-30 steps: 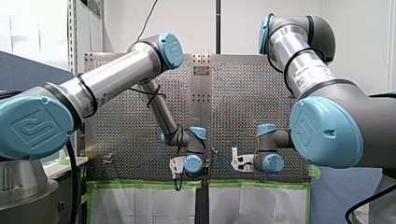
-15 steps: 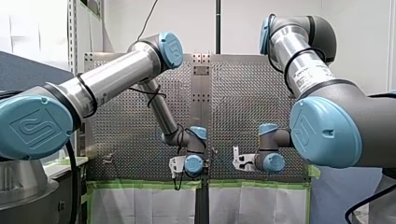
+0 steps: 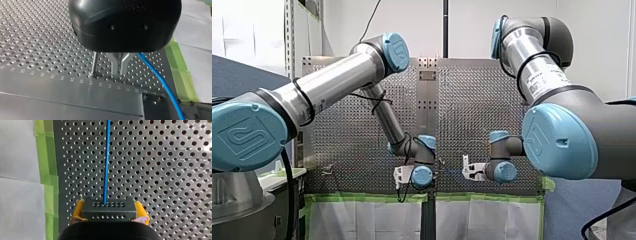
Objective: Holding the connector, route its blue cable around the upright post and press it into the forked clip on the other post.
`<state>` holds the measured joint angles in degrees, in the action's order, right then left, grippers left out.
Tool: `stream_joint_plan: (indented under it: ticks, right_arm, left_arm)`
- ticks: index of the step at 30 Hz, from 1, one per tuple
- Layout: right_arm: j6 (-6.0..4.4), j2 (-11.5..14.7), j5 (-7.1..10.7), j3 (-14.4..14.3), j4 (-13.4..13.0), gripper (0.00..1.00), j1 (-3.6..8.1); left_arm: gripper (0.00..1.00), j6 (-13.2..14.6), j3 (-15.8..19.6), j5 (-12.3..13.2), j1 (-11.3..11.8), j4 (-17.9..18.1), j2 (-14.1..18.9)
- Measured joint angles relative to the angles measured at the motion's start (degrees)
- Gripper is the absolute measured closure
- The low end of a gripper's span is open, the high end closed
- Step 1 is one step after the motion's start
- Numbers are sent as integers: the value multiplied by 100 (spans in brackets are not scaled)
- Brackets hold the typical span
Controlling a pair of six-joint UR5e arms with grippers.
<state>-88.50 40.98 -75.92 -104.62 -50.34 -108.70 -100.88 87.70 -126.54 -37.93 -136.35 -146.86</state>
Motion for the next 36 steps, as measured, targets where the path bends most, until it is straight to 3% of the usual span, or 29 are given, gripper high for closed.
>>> stream_joint_plan:
  ticks: [10, 19, 27, 36]
  right_arm:
    - [0, 0, -4, 102, 83, 100, 25]
    - [-10, 1, -16, 168, 117, 100, 166]
    - [-19, -2, -14, 227, 139, 100, 244]
    - [-11, -3, -11, 250, 161, 100, 254]
  left_arm:
    - [98, 27, -1, -16, -116, -5, 169]
    - [98, 137, 0, 14, -194, 8, 166]
    - [98, 136, 1, 197, -201, 98, 113]
    - [98, 91, -32, 401, -149, 163, 83]
